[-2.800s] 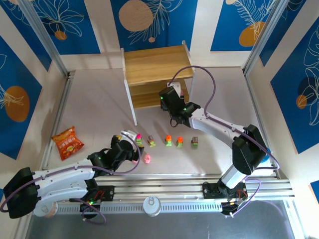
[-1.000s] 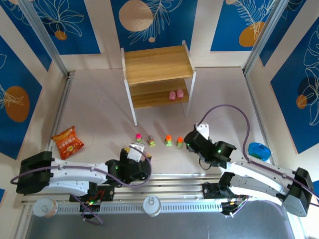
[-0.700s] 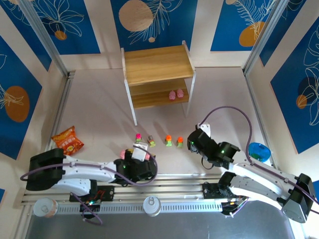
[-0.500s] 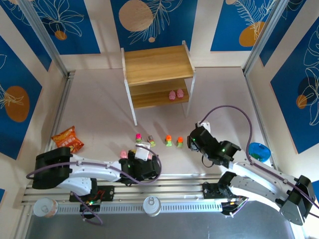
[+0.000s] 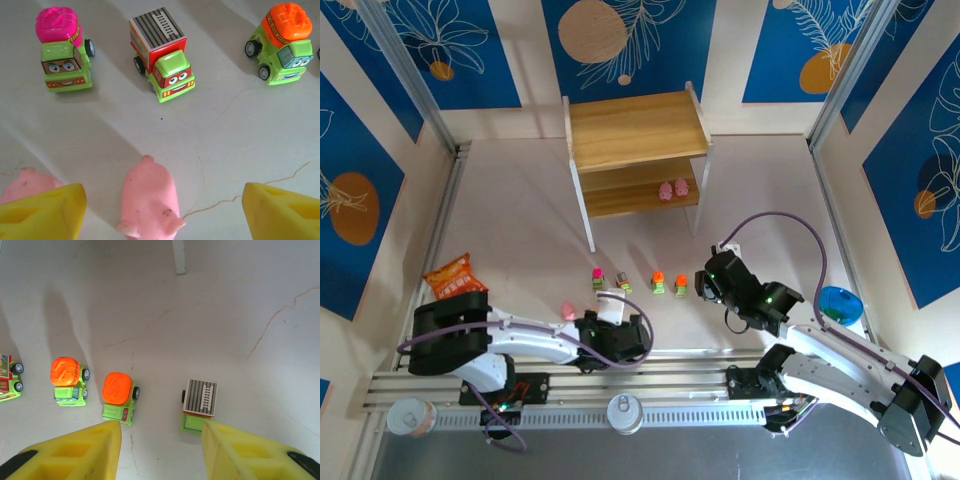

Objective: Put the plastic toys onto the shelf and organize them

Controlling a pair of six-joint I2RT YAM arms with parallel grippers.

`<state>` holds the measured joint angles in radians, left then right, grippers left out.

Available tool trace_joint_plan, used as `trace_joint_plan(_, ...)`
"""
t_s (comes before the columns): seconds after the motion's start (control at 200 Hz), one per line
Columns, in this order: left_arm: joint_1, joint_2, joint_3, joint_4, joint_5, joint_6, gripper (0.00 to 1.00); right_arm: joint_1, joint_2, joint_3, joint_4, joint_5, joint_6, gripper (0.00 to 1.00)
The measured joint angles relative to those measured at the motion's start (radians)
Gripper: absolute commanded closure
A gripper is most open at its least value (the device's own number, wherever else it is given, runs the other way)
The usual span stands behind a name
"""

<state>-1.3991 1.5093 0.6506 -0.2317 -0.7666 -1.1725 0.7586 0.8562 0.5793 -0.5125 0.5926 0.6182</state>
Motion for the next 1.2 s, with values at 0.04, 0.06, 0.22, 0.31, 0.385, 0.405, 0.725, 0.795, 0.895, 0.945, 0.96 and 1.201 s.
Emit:
trace_joint_plan(0.04,0.000,0.003,0.002,0.007,0.001,-0.006,0.21,0.000,0.000,0.000,0.002,0.000,0.000,0.55)
trace_joint_plan(0.06,0.000,0.005,0.002,0.009,0.002,-0.009,0.21,0.000,0.000,0.000,0.002,0.000,0.000,0.55)
trace_joint_plan(0.22,0.000,0.014,0.003,0.013,0.011,-0.032,0.23,0.000,0.000,0.000,0.005,-0.006,0.000,0.55)
trace_joint_plan(0.31,-0.003,0.020,0.015,-0.011,0.009,-0.043,0.23,0.000,0.000,0.000,0.005,-0.010,0.000,0.55)
trace_joint_plan(0.385,-0.020,0.022,0.042,-0.054,-0.006,-0.058,0.23,0.000,0.000,0.000,0.005,-0.013,0.000,0.55)
trace_joint_plan(0.405,-0.026,0.022,0.051,-0.066,-0.012,-0.060,0.23,0.000,0.000,0.000,0.005,-0.014,-0.001,0.55)
trace_joint_plan(0.725,-0.049,0.022,0.093,-0.133,-0.043,-0.097,0.24,0.000,0.011,0.000,0.014,-0.019,-0.008,0.56)
trace_joint_plan(0.795,-0.049,0.022,0.093,-0.137,-0.043,-0.110,0.24,0.000,0.011,0.000,0.018,-0.021,-0.008,0.56)
trace_joint_plan(0.895,-0.049,0.024,0.092,-0.136,-0.047,-0.122,0.24,0.000,0.011,0.000,0.021,-0.022,-0.008,0.57)
trace_joint_plan(0.945,-0.049,0.030,0.090,-0.134,-0.046,-0.129,0.24,0.000,0.011,0.000,0.023,-0.022,-0.008,0.58)
trace_joint_plan(0.96,-0.049,0.033,0.090,-0.134,-0.046,-0.132,0.24,0.000,0.011,0.000,0.023,-0.022,-0.008,0.58)
trace_joint_plan(1.201,-0.049,0.065,0.085,-0.132,-0.046,-0.163,0.25,0.000,0.011,0.000,0.024,-0.025,-0.008,0.59)
